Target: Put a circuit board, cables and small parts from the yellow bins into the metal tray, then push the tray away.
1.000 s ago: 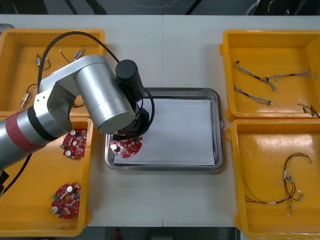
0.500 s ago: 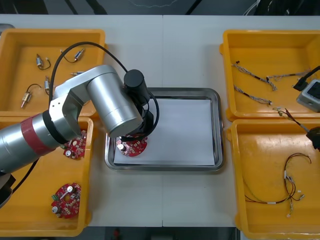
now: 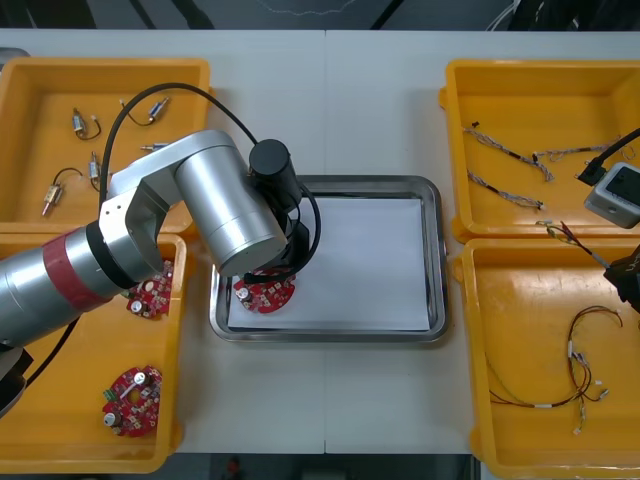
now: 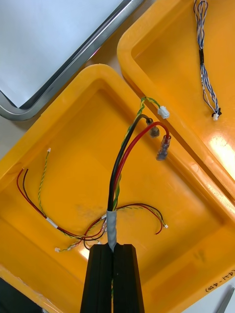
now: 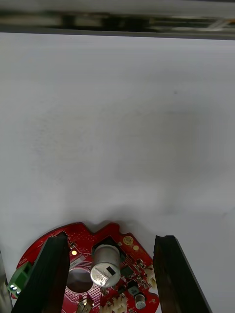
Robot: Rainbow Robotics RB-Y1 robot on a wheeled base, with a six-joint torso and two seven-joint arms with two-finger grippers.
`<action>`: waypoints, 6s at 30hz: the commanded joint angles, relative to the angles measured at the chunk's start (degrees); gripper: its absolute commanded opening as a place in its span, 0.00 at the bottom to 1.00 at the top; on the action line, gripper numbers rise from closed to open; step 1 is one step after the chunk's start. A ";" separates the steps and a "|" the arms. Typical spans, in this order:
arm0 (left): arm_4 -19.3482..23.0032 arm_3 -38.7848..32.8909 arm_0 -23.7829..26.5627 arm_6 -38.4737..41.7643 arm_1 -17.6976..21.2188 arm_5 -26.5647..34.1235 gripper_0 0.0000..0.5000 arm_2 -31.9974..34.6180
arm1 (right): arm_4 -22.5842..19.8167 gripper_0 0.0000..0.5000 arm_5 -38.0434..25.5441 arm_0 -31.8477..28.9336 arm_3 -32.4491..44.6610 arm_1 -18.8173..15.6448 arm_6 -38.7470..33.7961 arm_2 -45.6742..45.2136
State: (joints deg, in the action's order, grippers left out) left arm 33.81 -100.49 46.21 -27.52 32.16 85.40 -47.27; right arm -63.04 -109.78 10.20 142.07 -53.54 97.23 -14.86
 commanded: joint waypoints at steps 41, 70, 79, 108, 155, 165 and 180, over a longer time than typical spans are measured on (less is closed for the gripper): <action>19.10 11.80 2.22 -45.96 23.21 14.45 1.00 33.91 | 4.16 0.00 -0.22 20.21 -3.11 -0.51 -3.89 23.56; 13.83 42.04 12.41 -82.17 21.81 7.77 1.00 28.11 | 23.14 0.00 1.32 36.47 -13.40 21.63 -2.39 54.67; 12.24 47.14 12.41 -83.66 19.08 1.53 1.00 26.88 | 34.30 0.00 11.69 36.47 -19.55 21.37 0.60 65.40; 12.51 55.93 10.74 -85.68 15.04 -10.87 1.00 21.69 | 27.54 0.00 21.45 36.29 -36.16 22.25 8.33 69.09; 14.44 11.36 9.51 -48.33 13.81 15.76 0.00 27.67 | 17.78 1.00 -0.22 30.49 -17.53 16.71 -6.00 34.37; 10.66 2.93 9.60 -31.72 5.63 17.17 0.00 21.87 | 18.31 1.00 -0.22 25.31 -15.68 11.61 -7.75 22.07; 2.31 7.76 9.51 -19.24 -3.07 10.05 0.00 9.39 | 20.77 1.00 -0.22 28.65 -32.82 10.82 -17.60 10.20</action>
State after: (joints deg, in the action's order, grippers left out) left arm 37.24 -93.73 55.31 -42.44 31.40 96.68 -36.75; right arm -43.17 -109.85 35.80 111.96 -41.23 80.66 -2.30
